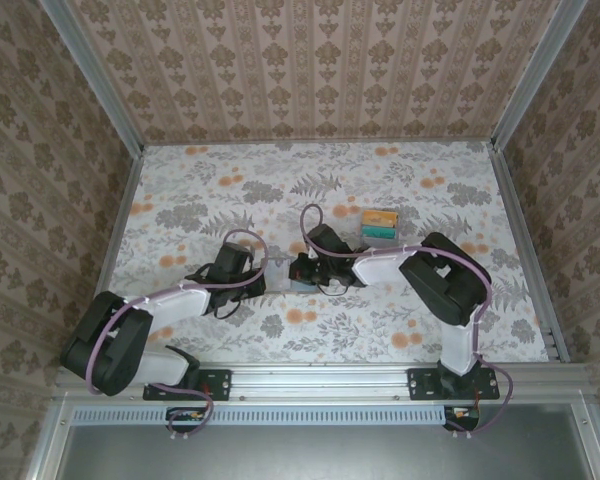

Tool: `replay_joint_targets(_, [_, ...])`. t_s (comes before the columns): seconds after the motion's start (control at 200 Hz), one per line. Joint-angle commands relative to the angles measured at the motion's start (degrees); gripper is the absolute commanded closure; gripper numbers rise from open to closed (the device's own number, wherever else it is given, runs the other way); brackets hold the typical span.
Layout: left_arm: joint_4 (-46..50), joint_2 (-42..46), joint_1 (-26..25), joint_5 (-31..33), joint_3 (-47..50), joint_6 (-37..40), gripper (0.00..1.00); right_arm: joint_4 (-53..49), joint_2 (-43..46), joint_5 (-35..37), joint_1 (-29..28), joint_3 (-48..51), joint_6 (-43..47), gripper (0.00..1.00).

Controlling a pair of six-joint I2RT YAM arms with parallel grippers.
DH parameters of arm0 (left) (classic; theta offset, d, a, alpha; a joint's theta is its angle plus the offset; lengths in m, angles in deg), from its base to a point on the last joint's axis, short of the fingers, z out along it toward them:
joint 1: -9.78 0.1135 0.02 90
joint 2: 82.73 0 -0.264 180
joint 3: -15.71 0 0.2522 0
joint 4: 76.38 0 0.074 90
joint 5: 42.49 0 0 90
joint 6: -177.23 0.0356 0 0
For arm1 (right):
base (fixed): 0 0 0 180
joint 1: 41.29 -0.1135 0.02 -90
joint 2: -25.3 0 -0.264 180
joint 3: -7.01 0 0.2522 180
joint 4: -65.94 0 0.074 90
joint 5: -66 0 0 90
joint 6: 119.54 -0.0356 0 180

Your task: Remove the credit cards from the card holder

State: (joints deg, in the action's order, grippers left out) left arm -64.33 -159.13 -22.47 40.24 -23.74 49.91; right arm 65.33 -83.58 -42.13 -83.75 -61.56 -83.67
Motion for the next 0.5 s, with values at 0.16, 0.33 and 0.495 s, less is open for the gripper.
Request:
replay_joint_targets(0.16, [3.91, 0.07, -0.09, 0.96, 0.09, 0.23, 1.00, -2.10, 8.30, 2.78, 3.07, 5.96, 2.11, 1.00])
replay_joint_targets(0.33, [4.30, 1.03, -0.09, 0.76, 0.03, 0.42, 1.00, -5.21, 14.39, 3.01, 4.36, 7.96, 4.40, 1.00])
replay_joint_targets(0.495, [4.66, 2.08, -0.09, 0.49, -0.19, 0.72, 1.00, -13.07, 21.33, 4.76, 4.49, 6.90, 9.52, 1.00])
